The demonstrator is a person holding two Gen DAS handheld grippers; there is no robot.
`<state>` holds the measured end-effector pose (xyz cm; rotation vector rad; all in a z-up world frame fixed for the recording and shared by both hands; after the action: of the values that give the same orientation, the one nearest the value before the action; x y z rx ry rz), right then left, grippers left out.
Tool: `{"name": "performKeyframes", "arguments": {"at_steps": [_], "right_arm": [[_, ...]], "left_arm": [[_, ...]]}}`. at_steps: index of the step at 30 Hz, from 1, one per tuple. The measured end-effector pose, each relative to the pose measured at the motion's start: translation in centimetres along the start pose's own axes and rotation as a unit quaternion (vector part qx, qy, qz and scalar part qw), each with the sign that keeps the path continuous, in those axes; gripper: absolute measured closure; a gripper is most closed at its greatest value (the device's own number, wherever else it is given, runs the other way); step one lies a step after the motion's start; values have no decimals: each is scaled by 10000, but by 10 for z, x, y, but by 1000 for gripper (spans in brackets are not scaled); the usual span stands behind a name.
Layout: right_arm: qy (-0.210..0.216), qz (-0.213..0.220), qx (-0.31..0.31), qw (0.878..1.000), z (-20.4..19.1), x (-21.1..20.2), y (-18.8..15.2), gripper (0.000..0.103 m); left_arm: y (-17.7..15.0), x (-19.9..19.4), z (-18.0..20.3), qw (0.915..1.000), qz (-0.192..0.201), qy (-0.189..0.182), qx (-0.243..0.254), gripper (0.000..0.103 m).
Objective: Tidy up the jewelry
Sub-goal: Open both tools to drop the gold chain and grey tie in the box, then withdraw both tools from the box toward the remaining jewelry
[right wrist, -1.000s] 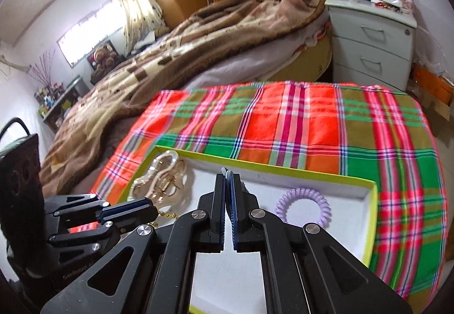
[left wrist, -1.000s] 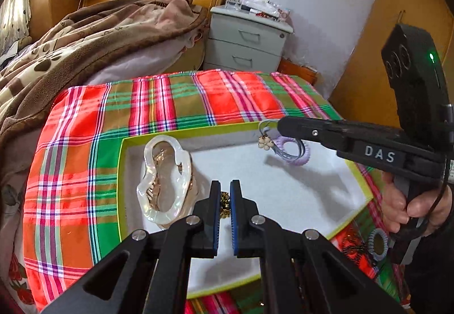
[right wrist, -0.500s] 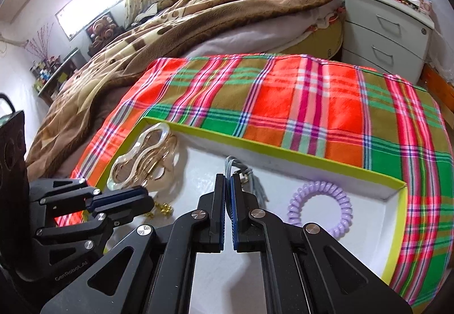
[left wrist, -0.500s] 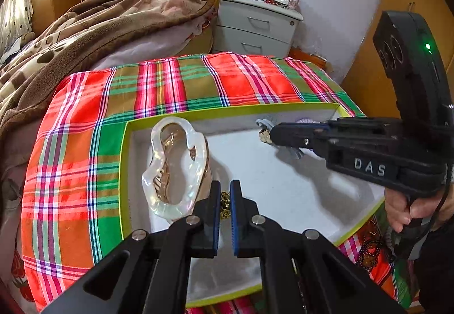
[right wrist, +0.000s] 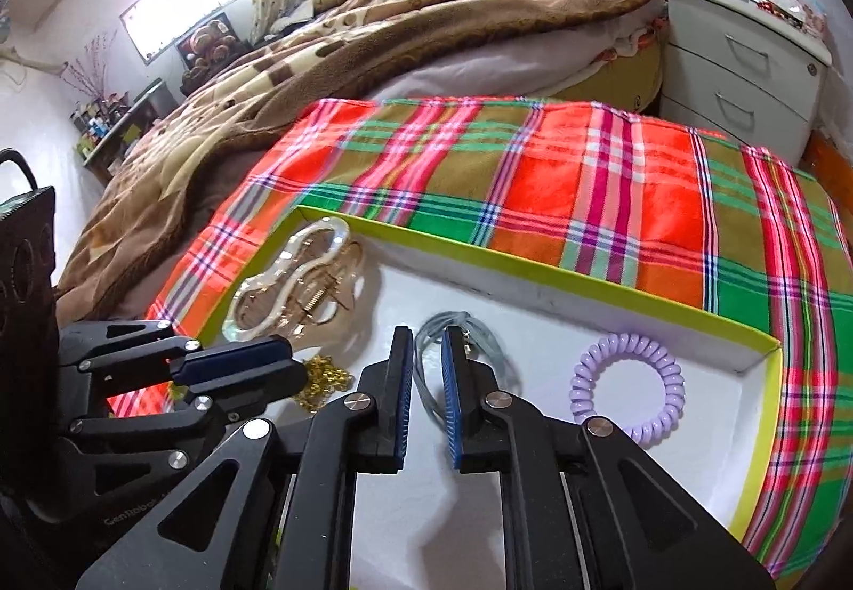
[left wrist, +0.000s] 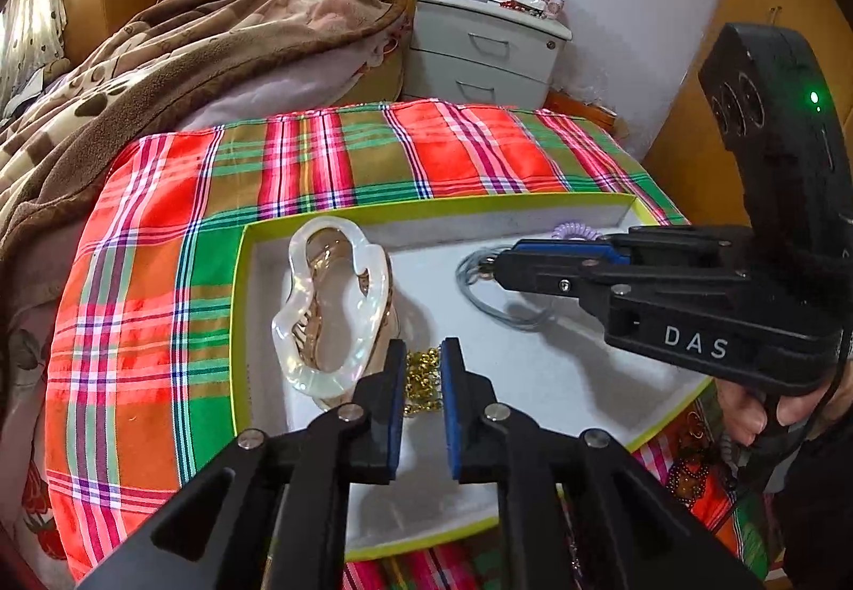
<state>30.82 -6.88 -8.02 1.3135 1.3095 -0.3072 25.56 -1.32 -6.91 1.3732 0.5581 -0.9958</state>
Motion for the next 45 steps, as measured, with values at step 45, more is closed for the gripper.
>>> {"name": "performKeyframes", "arguments": {"at_steps": [45], "right_arm": [[-1358,1172,718,9811,25,-130,-116,74]], "left_arm": [[-75,-64,65,9987,288,-386,174,66]]}}
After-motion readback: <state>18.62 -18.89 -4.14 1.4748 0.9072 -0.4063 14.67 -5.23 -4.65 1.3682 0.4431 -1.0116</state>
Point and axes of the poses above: each gripper's, at about its wrist camera, not at the fingertips, and x roughly the way its jaws point, z to its right, y to its top, the point moved 9 cm from there along x, roughly the way its jaws point, and after that the axes turned 4 degrees about -z, right-handed, at the moved point
